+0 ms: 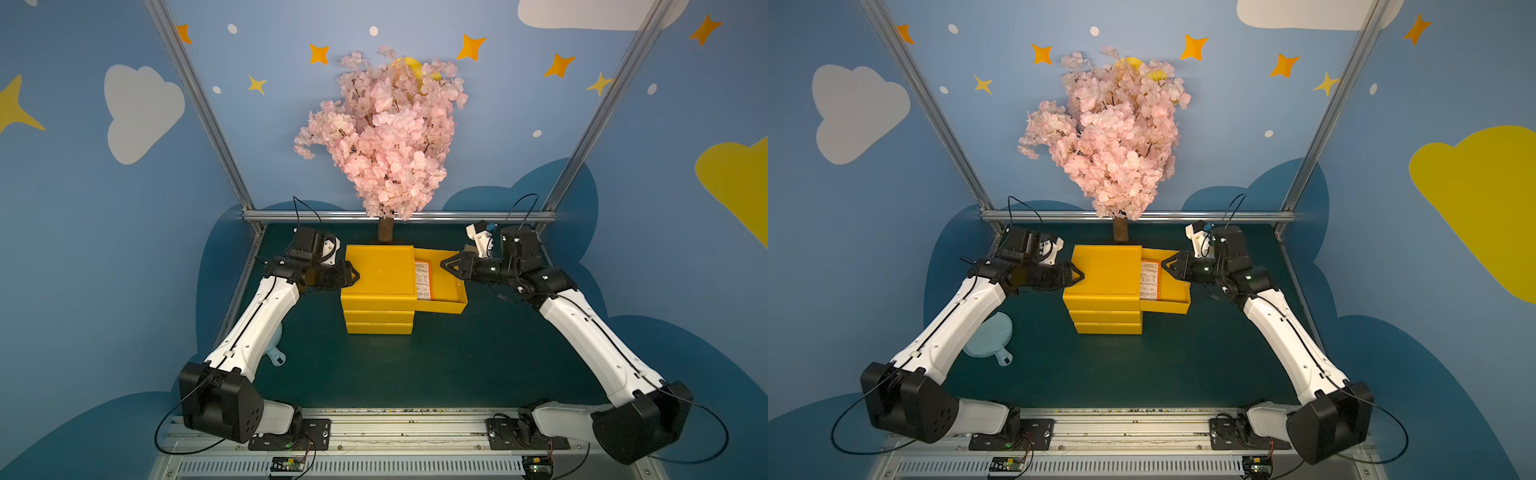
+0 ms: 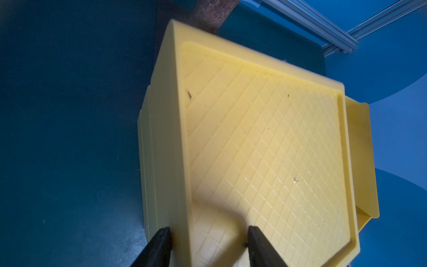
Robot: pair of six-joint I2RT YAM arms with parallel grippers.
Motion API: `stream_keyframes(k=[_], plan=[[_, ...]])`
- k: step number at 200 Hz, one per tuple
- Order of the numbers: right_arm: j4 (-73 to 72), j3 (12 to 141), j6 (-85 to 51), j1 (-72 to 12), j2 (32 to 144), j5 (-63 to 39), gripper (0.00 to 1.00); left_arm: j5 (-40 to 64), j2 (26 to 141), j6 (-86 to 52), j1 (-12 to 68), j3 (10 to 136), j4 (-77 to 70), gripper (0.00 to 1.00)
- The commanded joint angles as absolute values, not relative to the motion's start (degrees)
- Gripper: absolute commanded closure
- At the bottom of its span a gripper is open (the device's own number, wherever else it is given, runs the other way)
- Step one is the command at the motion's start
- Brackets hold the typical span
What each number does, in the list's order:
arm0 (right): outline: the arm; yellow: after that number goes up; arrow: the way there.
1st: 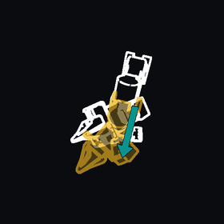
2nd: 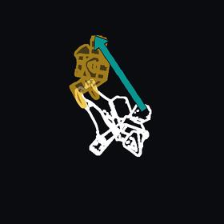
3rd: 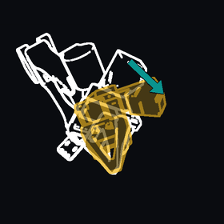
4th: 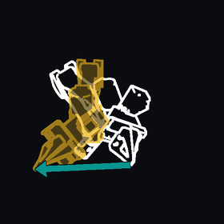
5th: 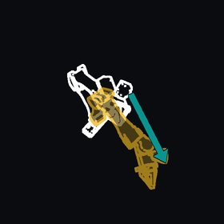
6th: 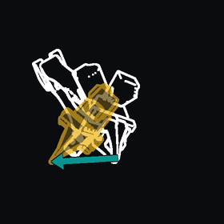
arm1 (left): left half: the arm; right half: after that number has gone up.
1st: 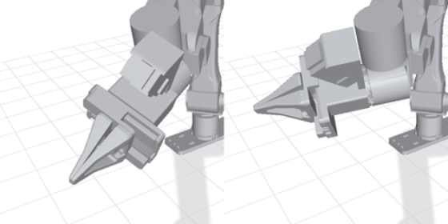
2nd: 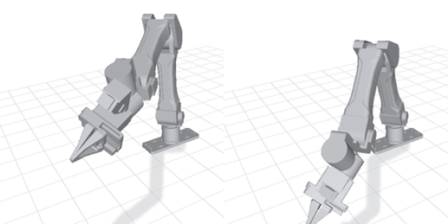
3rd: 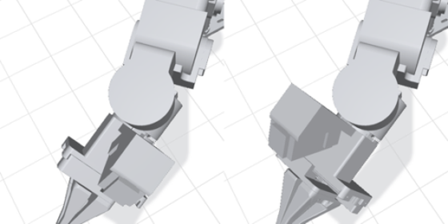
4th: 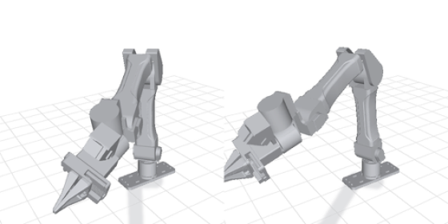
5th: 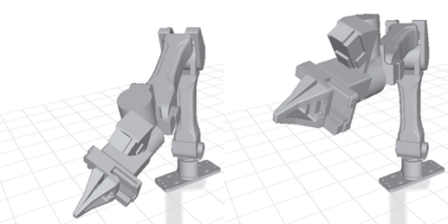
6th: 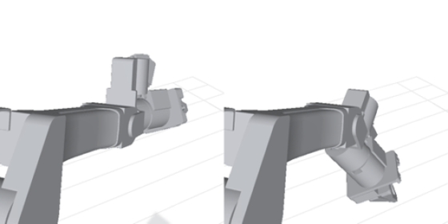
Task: Take the seed bags out of the drawer
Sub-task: Adjust the seed packet in the drawer.
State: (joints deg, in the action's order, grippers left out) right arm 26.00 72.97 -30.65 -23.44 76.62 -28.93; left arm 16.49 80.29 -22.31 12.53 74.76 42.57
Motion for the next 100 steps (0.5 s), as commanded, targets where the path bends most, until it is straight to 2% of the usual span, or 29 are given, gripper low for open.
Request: stream_keyframes(k=[1,55,100], plan=[[29.0,75.8,-30.0,-25.2,82.3,-23.7,0.62,14.4,81.4,-20.9,12.8,73.2,46.5,0.45],[35.2,84.5,-31.6,-26.9,95.3,-17.8,0.59,15.9,83.5,-20.5,12.7,73.6,45.5,0.45],[38.5,89.5,-32.3,-27.7,101.0,-15.1,0.54,16.3,84.0,-19.8,12.7,73.6,45.1,0.45]])
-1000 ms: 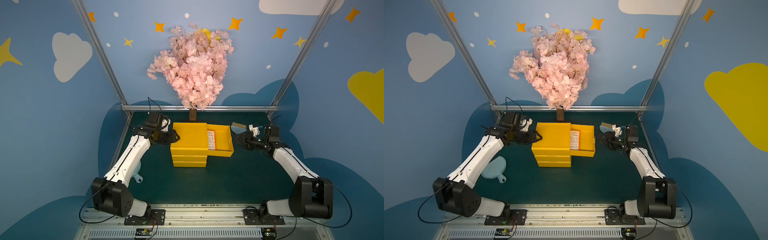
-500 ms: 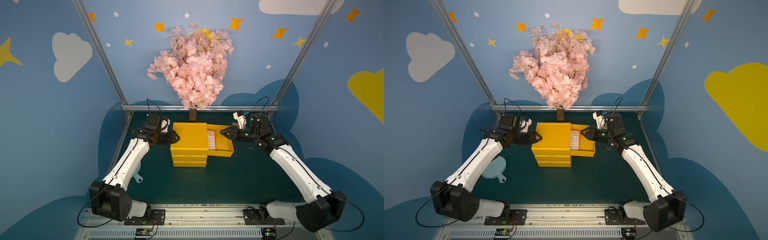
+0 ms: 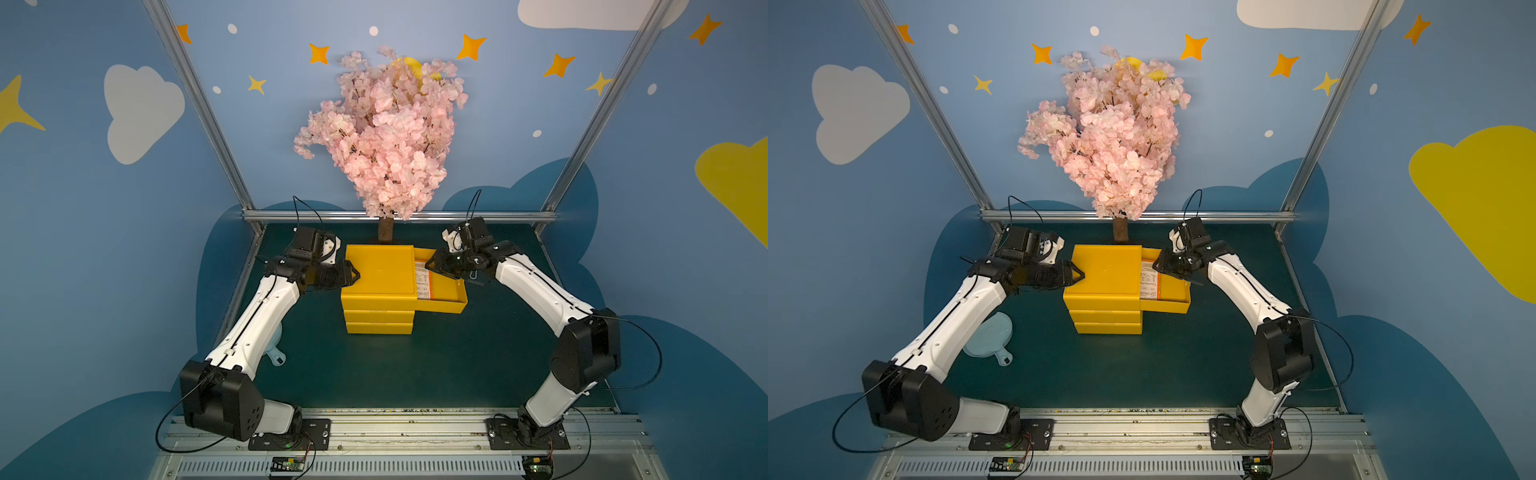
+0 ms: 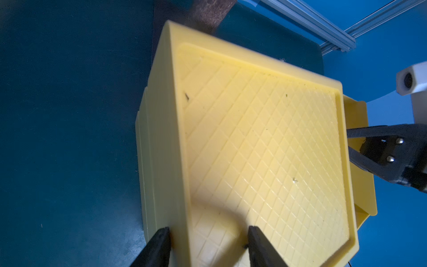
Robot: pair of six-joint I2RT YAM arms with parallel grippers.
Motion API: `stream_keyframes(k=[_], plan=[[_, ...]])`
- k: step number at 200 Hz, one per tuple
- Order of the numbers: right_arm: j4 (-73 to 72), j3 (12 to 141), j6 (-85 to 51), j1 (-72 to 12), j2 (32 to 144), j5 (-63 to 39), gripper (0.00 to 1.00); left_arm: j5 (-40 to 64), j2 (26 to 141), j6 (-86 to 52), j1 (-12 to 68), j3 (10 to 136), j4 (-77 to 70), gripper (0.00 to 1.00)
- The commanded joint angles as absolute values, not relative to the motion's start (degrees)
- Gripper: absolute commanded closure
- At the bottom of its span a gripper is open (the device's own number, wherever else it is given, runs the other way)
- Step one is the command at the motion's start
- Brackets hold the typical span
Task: Take the seed bags out of the drawer
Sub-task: Adjust the seed packet in the drawer.
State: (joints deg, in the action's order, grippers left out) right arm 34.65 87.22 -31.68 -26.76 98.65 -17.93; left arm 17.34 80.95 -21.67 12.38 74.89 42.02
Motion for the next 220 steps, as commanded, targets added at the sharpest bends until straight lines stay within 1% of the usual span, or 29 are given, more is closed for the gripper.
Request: stream_keyframes(k=[1,31,72,88,102,120,131,147,152,220], plan=[[38.6,89.6,-32.3,-27.7,101.1,-15.0,0.54,16.3,84.0,-19.8,12.7,73.5,45.1,0.45],[40.4,92.0,-32.0,-28.7,102.7,-13.1,0.52,16.5,84.1,-19.5,12.7,73.5,45.0,0.45],[41.0,92.3,-32.5,-29.5,103.4,-12.4,0.54,16.8,83.8,-19.4,12.7,73.3,44.8,0.45],[39.8,91.4,-33.0,-29.5,103.2,-13.3,0.59,16.8,83.9,-19.3,12.7,73.3,44.7,0.45],[39.0,90.9,-33.3,-29.5,103.3,-14.6,0.73,16.9,83.9,-19.2,12.7,73.2,44.7,0.45],[38.5,90.6,-33.7,-29.4,103.3,-15.7,0.86,16.9,83.9,-19.1,12.7,73.0,44.9,0.45],[38.5,90.6,-33.7,-29.4,103.2,-15.9,0.92,16.9,83.8,-19.0,12.7,73.0,45.0,0.45],[38.3,90.6,-33.7,-29.4,102.6,-16.3,0.99,16.9,83.7,-19.1,12.7,72.9,45.0,0.45],[38.2,90.6,-33.7,-29.5,102.4,-16.4,1.0,16.8,83.7,-19.1,12.7,72.9,45.1,0.45],[39.6,92.6,-32.0,-28.9,99.3,-17.3,1.0,16.4,83.8,-19.5,12.7,72.9,45.2,0.45]])
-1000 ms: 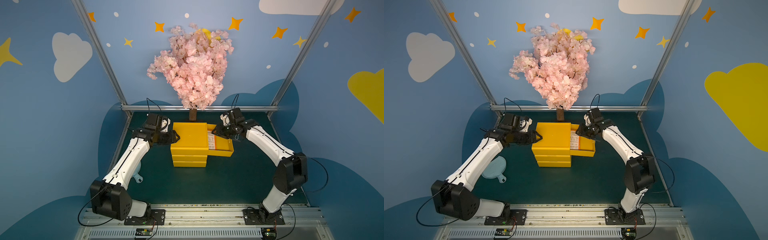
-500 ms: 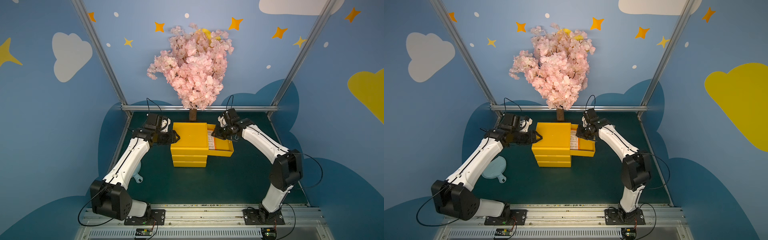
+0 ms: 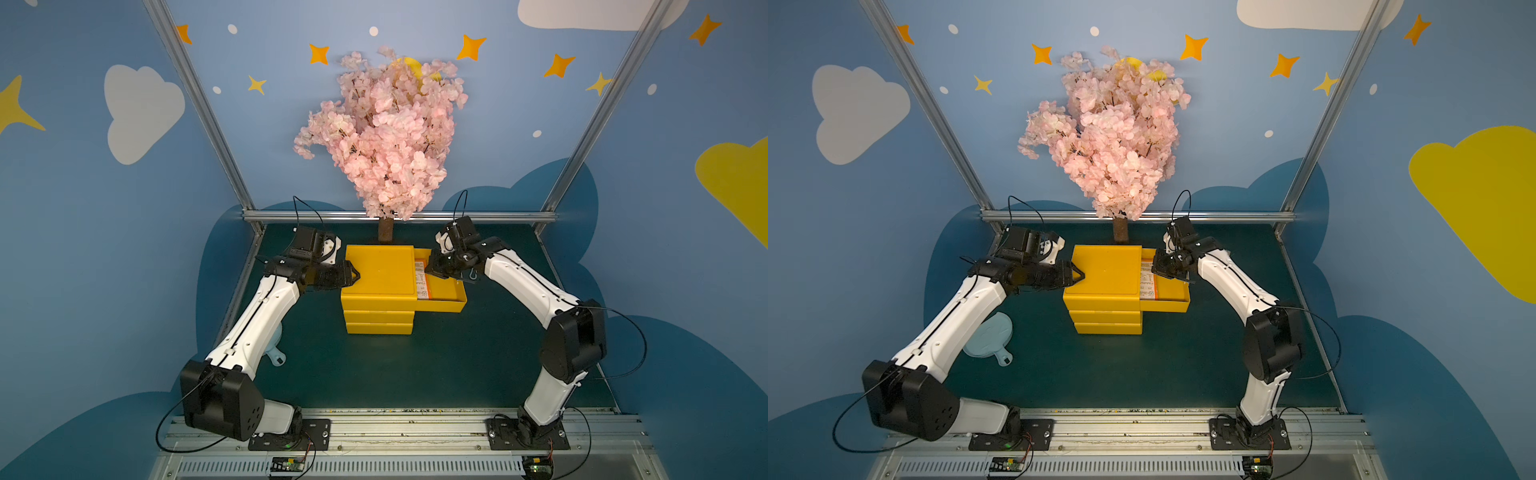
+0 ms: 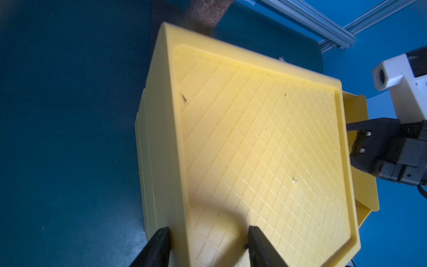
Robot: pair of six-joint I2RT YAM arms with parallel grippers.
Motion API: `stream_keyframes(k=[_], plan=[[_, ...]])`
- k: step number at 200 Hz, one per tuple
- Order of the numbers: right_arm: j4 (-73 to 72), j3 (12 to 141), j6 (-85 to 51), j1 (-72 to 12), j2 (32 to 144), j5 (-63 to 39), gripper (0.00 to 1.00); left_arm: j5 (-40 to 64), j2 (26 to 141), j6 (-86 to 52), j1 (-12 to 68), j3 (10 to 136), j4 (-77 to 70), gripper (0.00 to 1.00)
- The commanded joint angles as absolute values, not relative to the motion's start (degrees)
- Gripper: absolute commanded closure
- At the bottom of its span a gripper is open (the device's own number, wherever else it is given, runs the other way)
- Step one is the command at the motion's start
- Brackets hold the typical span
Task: Take the seed bags out of the drawer
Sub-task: Adjust the seed packet in the drawer.
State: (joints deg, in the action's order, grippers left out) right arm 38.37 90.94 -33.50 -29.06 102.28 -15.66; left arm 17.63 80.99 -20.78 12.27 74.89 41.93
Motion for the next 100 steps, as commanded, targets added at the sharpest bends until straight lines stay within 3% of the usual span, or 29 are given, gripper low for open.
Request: stream_keyframes(k=[1,100], plan=[[39.6,92.6,-31.9,-28.9,99.3,-17.3,1.0,16.4,83.8,-19.5,12.7,72.9,45.2,0.45],[45.4,98.4,-23.0,-25.8,97.3,-14.0,1.0,16.4,84.1,-19.7,12.7,73.5,45.6,0.45]])
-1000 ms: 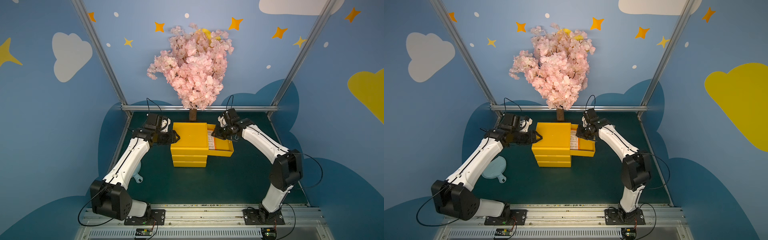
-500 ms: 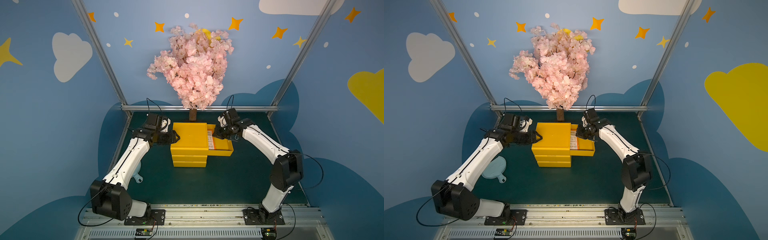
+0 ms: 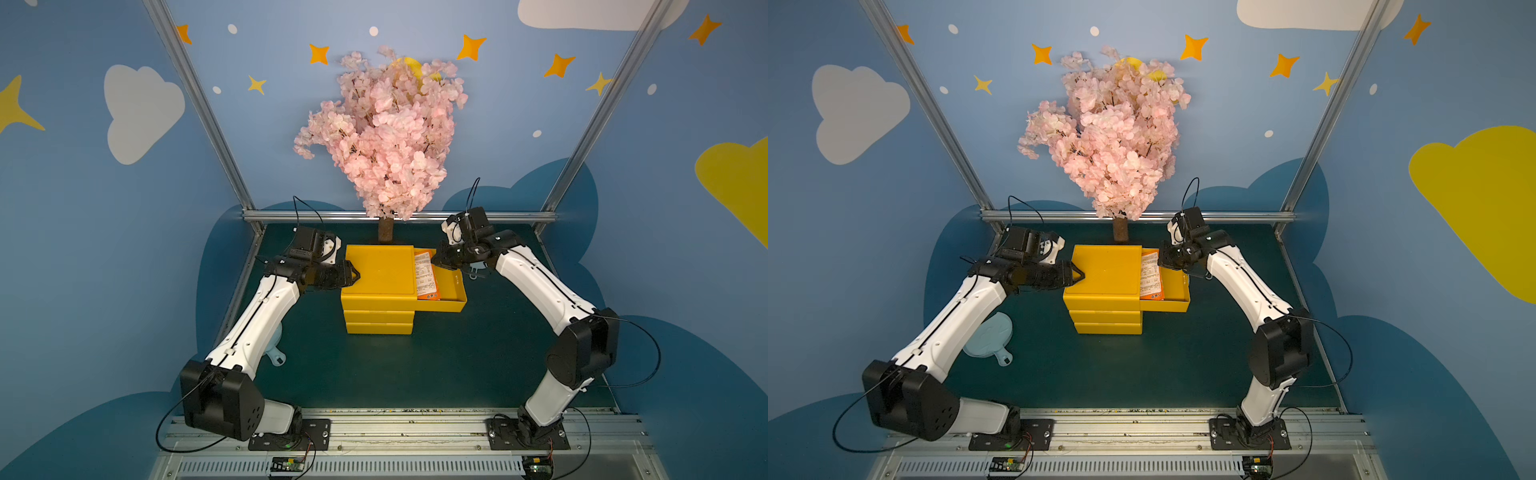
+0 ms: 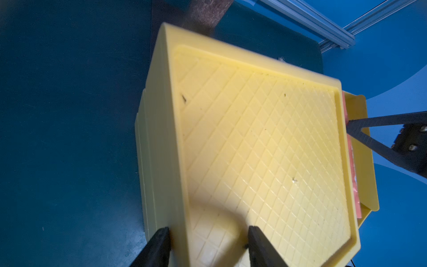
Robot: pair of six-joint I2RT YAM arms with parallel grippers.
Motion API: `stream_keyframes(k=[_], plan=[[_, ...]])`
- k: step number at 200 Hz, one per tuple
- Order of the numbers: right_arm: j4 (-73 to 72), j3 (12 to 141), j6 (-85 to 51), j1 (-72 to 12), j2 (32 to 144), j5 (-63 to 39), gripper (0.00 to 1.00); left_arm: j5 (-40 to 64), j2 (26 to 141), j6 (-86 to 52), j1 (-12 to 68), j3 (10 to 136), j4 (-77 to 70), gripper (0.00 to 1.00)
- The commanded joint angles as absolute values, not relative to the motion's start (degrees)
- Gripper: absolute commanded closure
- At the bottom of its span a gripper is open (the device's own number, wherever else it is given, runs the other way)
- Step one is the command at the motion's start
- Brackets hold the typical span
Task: Take the seed bags out of the drawer
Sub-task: Adjust the seed packet in the drawer, then pick up the seed packet from the drawer.
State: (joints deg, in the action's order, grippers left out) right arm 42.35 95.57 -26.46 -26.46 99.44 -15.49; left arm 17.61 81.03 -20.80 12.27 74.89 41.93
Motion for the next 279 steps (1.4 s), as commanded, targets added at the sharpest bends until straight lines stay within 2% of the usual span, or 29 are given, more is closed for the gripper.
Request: stream_keyframes(k=[1,72,137,163,177,220,279], plan=[[45.5,98.5,-23.0,-25.8,97.3,-14.0,1.0,16.4,84.1,-19.7,12.7,73.5,45.6,0.45],[47.2,99.3,-20.6,-22.9,95.2,-13.3,1.0,16.3,84.4,-19.7,12.7,73.7,45.7,0.45],[47.0,97.7,-21.3,-22.4,96.5,-17.4,1.0,16.5,84.9,-19.8,12.7,73.9,45.7,0.45],[47.1,97.7,-21.2,-22.8,96.9,-17.2,0.8,16.5,84.9,-19.8,12.7,74.0,45.7,0.45],[47.1,97.8,-20.9,-23.0,96.9,-16.9,0.73,16.4,84.9,-19.9,12.7,74.0,45.7,0.45],[49.5,98.2,-18.5,-24.7,96.1,-11.8,0.7,16.4,84.9,-19.7,12.7,74.0,45.7,0.45],[51.6,97.5,-14.0,-27.7,93.9,0.8,0.64,16.4,85.3,-19.9,12.7,74.3,45.4,0.45]])
